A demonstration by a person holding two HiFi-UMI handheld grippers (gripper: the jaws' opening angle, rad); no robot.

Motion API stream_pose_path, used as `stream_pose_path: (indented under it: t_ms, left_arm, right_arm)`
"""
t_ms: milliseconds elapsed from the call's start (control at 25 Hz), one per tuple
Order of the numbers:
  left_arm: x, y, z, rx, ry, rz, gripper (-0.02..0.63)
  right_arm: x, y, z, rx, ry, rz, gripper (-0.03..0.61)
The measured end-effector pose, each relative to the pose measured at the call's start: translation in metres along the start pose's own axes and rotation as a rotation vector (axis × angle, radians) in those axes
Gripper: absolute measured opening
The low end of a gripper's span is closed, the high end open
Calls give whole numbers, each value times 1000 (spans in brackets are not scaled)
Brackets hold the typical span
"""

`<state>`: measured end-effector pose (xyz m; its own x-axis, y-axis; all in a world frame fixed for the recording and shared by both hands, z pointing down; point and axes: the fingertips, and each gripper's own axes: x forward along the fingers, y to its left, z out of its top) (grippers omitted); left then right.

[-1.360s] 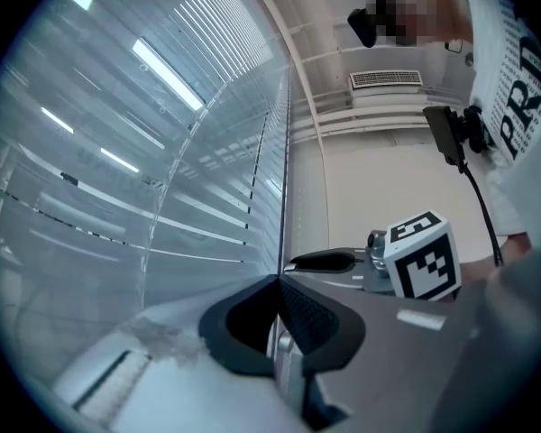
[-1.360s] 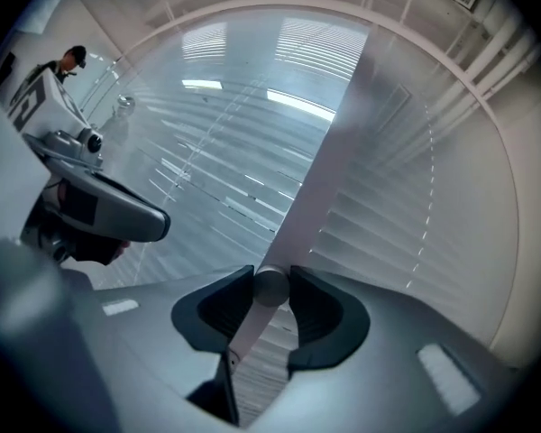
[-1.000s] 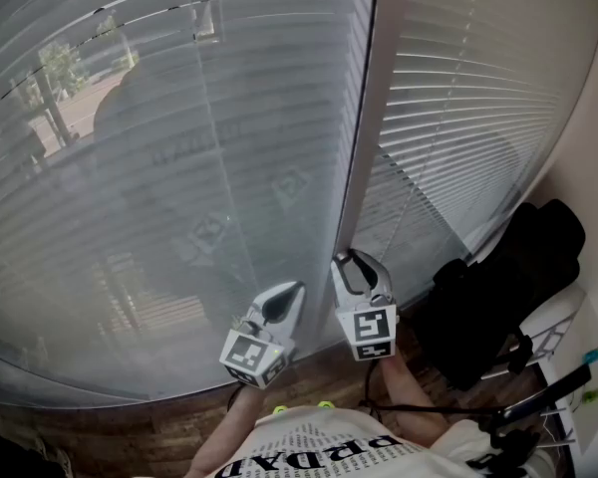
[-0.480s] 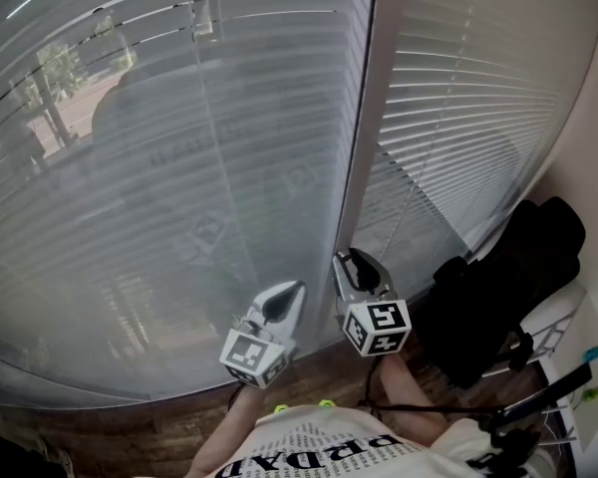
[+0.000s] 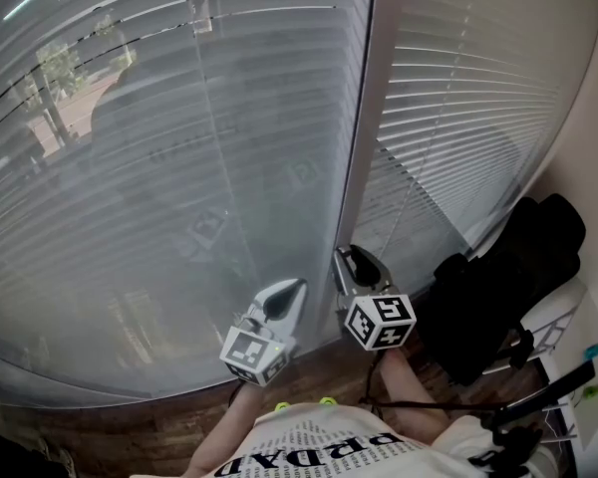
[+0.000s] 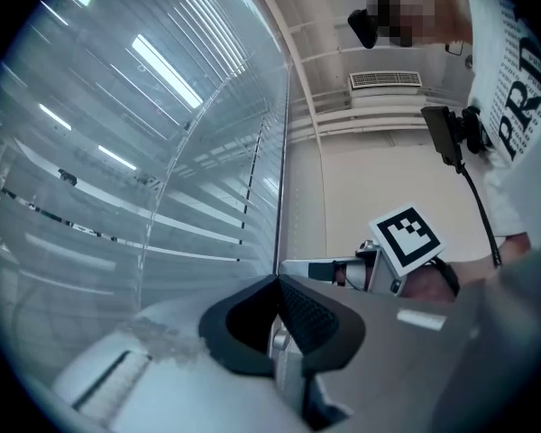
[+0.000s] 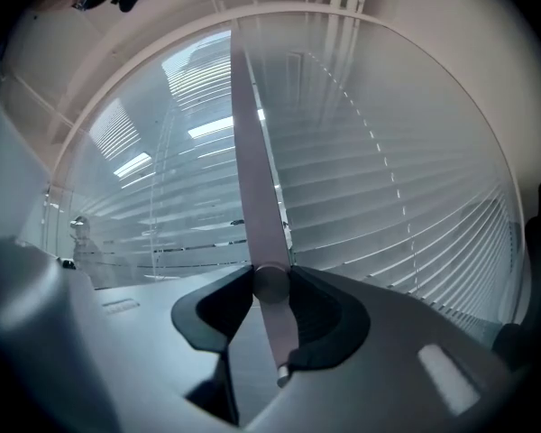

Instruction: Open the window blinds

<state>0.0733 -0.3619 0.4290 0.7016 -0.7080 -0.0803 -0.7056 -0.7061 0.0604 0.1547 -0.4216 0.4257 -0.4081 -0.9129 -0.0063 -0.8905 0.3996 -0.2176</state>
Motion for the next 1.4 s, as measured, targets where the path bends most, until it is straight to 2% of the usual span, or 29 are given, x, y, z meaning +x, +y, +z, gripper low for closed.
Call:
stream_pose_path:
  t_ms: [80, 160, 200, 360, 440, 560, 760, 880, 1000, 1200, 1400]
  left_arm:
    - [1, -3, -2, -1, -9, -19, -5]
    - [1, -4, 0, -1, -10, -21, -5]
    - [0, -4, 1, 0, -9, -18, -5]
    - [-3, -2, 2, 8, -6, -3, -5]
    - [-3, -1, 1, 6, -4, -2, -5]
    - [-3, -2, 3, -7, -13, 7, -5]
    - [-1, -1, 3, 24, -9, 13, -5]
    - [3, -2, 7, 81, -32, 29, -5]
    - [11, -4, 13, 150, -33, 38, -7]
    - [22, -11, 24, 153, -62, 31, -8]
    - [27, -11, 16, 186, -28, 19, -8]
  right_arm:
    - [0, 0, 0, -3, -2, 3, 135]
    - [0, 0, 0, -55, 6, 7, 135]
    - [-1, 1, 0, -124, 16, 6, 135]
    - [-5, 11, 2, -528, 65, -15, 135]
    - [-5, 14, 2, -637, 80, -24, 136]
    - [-3, 16, 0, -709, 91, -33, 137]
    - [0, 15, -2, -766, 101, -44, 135]
    - [0, 14, -3, -749, 88, -35, 135]
    - [0, 12, -2, -698, 67, -32, 135]
    - [1, 10, -2, -585, 51, -22, 133]
    - [0, 7, -2, -403, 23, -10, 133]
